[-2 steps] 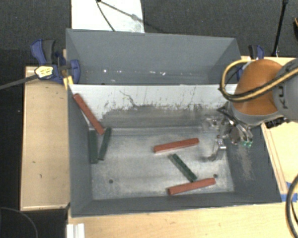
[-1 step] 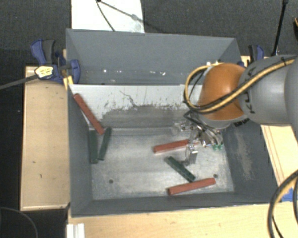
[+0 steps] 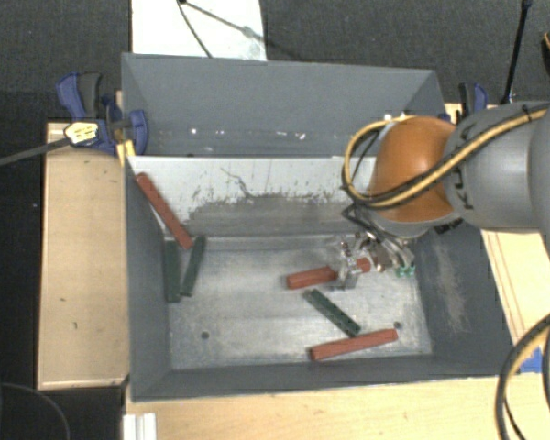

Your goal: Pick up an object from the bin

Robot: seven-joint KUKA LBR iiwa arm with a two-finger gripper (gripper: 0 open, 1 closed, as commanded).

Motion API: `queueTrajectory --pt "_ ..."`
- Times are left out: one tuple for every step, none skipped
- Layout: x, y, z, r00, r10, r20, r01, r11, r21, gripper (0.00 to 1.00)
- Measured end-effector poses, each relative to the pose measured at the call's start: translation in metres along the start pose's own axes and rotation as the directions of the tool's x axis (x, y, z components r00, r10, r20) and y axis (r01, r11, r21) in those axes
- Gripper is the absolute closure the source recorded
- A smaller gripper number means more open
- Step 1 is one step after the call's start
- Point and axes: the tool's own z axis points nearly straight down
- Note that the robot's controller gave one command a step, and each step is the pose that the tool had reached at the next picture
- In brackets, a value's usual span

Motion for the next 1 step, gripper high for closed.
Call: queueTrajectory --pt "0.021 0.0006 -0.1534 0.998 -0.068 0.011 0.068 0.998 0.004 1.0"
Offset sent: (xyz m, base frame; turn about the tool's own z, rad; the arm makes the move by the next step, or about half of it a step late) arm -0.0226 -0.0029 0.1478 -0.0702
